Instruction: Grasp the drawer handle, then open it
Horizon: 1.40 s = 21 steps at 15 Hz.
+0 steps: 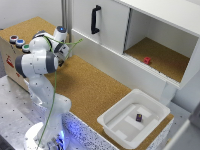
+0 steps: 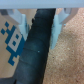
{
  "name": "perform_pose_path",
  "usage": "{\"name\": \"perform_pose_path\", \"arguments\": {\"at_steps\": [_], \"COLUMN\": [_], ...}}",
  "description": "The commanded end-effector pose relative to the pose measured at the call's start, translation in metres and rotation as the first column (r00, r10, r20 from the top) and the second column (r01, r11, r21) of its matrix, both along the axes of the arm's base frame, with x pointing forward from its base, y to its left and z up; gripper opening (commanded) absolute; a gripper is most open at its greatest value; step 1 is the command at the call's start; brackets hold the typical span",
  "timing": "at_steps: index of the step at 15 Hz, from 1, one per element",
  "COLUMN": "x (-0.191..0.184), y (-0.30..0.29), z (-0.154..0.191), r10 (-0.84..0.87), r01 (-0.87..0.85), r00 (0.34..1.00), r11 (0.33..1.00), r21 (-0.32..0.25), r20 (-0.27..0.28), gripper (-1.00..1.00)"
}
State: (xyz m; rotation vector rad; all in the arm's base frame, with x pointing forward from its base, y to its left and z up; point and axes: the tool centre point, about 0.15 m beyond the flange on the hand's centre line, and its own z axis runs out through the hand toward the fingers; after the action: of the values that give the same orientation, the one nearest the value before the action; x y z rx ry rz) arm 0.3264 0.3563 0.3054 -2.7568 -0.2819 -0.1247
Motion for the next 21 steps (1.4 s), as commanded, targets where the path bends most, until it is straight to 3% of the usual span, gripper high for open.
{"name": "perform_pose_path", "arguments": {"at_steps": [1, 5, 13, 21], "x": [-0.003, -0.007, 0.008, 0.014], "y": [0.002, -0.023, -0.109, -0.198], "z": [-0.035, -0.034, -0.048, -0.051], "r10": [0.01, -0.025, -0.04, -0.116], "r01": [-0.007, 0.027, 0.046, 0.121], "r00": [0.999, 0.999, 0.998, 0.992], "r11": [0.997, 0.997, 0.989, 0.985], "r21": [0.08, 0.075, 0.138, 0.119], "r20": [-0.037, -0.032, -0.044, -0.046], "gripper": [-1.0, -1.0, -1.0, -1.0]}}
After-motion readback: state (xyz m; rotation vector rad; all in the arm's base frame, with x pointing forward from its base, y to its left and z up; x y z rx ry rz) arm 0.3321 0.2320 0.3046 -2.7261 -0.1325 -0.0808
